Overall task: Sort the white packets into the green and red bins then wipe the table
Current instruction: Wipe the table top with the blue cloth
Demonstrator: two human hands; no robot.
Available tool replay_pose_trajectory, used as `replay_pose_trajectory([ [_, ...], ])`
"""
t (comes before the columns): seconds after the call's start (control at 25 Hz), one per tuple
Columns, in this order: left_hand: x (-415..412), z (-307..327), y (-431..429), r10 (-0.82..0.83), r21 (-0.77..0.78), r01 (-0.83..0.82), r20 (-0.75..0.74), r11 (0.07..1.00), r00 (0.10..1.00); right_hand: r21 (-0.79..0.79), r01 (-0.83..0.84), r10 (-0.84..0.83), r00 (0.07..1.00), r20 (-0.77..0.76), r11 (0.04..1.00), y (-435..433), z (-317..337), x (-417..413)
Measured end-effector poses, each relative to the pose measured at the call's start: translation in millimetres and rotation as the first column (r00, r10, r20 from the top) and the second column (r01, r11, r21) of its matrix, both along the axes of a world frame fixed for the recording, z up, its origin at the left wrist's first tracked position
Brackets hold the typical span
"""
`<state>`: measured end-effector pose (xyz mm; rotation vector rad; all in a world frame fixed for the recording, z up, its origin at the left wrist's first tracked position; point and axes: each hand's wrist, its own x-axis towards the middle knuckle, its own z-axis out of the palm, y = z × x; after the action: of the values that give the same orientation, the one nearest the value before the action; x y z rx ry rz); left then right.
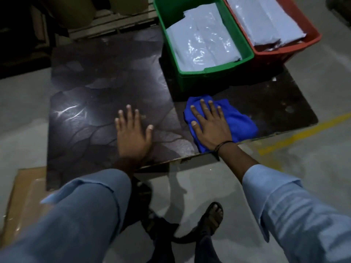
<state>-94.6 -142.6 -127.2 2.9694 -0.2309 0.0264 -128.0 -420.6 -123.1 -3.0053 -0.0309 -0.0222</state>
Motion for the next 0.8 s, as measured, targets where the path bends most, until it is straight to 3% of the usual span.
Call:
replay_pose_trajectory([
  [0.2,42,3,92,-0.019,0.047,0.020,-0.022,0.999,1.000,0.020,-0.397,0.397,0.918,0.003,0.918,102,-2,19],
  [0.4,45,-6,103,-0.035,-0.052,0.034,-0.011,0.998,0.999,0.020,-0.204,0.203,0.979,0.020,0.979,124,-9,85],
  [0.6,50,-9,102,-0.038,-0.052,0.038,-0.004,0.998,0.999,0.016,-0.061,0.061,0.998,0.001,0.998,130,-6,122],
  [0.68,50,-9,102,-0.037,-0.060,0.036,-0.005,0.998,0.999,0.012,-0.142,0.141,0.990,0.019,0.990,145,-2,86],
  [0.8,49,-9,102,-0.039,-0.062,0.039,0.004,0.997,0.999,-0.015,-0.432,0.431,0.902,-0.022,0.902,150,3,4],
])
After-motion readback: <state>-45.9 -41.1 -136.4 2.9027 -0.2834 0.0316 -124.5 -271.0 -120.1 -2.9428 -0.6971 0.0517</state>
